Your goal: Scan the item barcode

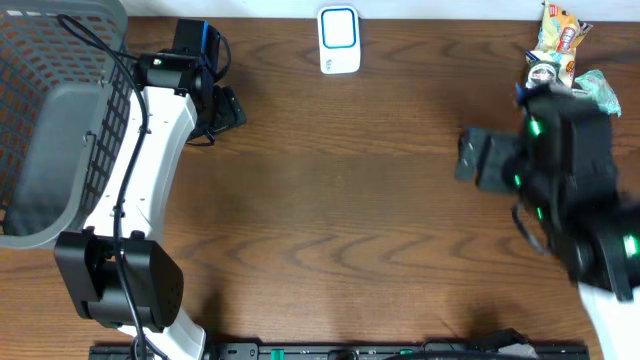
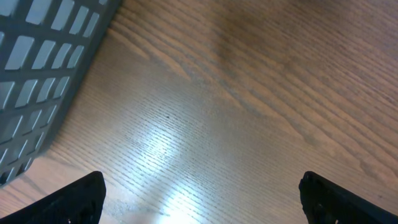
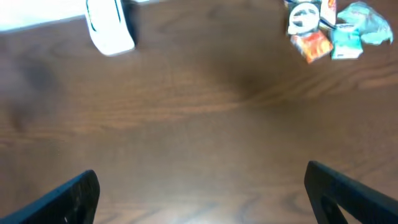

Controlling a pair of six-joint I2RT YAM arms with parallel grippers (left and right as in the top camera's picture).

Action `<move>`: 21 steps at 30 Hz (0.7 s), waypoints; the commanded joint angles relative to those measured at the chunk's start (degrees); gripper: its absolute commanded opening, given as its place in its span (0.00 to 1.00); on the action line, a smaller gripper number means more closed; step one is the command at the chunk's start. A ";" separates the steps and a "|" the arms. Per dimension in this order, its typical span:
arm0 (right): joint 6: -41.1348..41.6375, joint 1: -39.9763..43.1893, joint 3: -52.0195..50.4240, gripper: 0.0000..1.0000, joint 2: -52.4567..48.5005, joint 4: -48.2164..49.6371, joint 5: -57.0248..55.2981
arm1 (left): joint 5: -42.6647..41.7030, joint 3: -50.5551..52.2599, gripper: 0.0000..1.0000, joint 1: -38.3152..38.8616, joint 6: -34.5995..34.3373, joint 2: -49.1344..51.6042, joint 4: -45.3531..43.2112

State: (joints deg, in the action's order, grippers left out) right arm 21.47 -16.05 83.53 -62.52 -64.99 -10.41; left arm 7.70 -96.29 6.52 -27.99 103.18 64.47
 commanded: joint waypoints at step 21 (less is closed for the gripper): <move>-0.72 -0.28 -24.59 0.99 24.33 5.27 4.98 | 0.70 -0.20 0.98 -0.20 0.98 -0.28 0.20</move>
State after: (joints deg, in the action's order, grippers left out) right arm 21.26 -16.05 59.40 -38.24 -58.28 -6.87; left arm 7.68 -96.29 6.52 -27.99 103.18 64.47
